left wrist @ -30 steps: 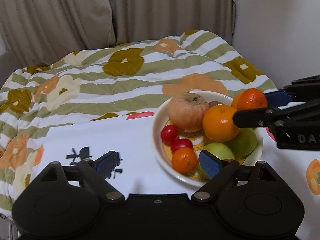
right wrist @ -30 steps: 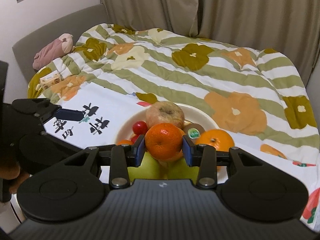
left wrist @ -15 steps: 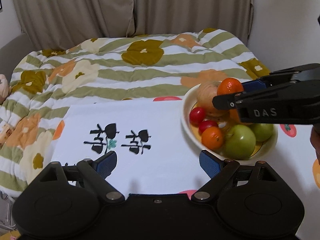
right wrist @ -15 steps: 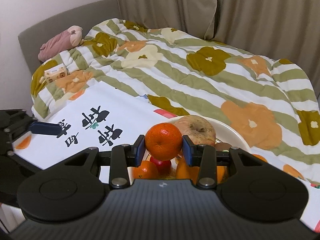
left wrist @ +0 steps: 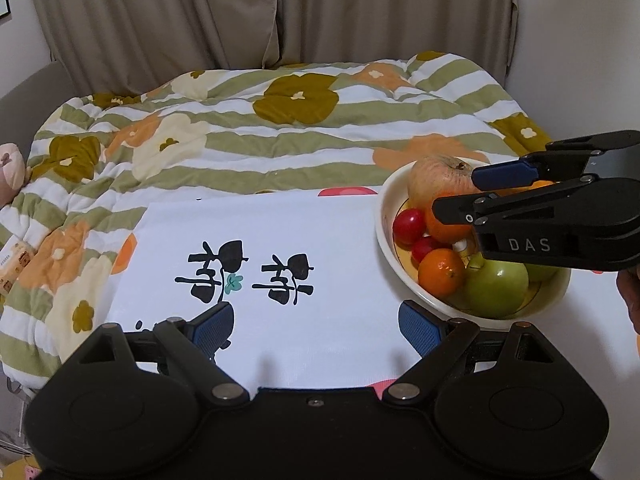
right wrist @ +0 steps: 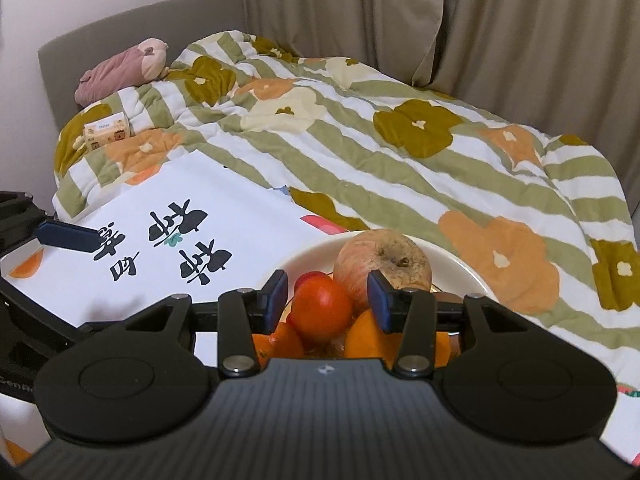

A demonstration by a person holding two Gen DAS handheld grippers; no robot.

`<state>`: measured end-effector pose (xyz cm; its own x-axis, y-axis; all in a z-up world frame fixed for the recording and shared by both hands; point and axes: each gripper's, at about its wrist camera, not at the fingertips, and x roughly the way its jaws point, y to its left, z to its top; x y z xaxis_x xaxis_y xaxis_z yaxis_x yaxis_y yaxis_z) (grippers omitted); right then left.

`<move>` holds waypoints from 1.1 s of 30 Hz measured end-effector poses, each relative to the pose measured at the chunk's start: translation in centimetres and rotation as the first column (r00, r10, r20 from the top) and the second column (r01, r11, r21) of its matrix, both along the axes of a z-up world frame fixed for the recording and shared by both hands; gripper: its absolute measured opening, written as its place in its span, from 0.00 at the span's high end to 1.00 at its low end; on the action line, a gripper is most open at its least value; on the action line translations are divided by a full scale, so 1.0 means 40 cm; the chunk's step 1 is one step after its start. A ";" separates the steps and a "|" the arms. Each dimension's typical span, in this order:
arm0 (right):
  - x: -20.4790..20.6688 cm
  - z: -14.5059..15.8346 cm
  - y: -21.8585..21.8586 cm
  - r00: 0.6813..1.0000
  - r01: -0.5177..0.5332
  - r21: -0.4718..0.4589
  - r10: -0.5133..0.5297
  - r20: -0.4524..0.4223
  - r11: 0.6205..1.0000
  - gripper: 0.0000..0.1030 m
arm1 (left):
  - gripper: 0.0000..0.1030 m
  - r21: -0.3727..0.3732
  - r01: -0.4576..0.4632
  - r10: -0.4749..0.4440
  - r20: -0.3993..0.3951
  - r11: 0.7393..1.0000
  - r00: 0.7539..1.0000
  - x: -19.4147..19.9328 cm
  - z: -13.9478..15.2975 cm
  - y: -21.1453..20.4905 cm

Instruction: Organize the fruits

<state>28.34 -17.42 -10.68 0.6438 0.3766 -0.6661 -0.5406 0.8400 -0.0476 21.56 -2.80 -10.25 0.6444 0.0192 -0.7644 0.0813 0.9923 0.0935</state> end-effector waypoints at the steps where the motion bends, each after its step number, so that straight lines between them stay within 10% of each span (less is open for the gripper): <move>1: 0.000 0.000 -0.003 1.000 0.004 -0.004 -0.004 0.005 1.000 0.33 | 0.10 0.001 0.000 0.000 0.000 1.000 1.000 0.001 0.000 -0.001; 4: -0.007 0.004 -0.014 1.000 0.022 0.008 -0.022 0.023 1.000 0.17 | 0.10 0.004 -0.004 0.004 0.000 1.000 1.000 0.000 0.001 -0.003; 22: -0.168 0.147 -0.103 0.978 0.192 0.072 -0.197 0.068 0.979 0.16 | 0.10 -0.050 0.055 -0.049 0.105 0.997 0.993 -0.114 0.097 -0.040; 33: -0.420 0.301 -0.180 0.905 0.390 0.119 -0.404 0.133 0.913 0.04 | 0.06 -0.103 0.158 -0.122 0.291 0.982 0.949 -0.281 0.260 -0.074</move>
<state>11.52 -24.63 1.35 0.8422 0.1210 -0.5253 -0.1537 0.9879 -0.0189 10.31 -5.77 0.14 0.8231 -0.1699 -0.5420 0.2083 0.9780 0.0098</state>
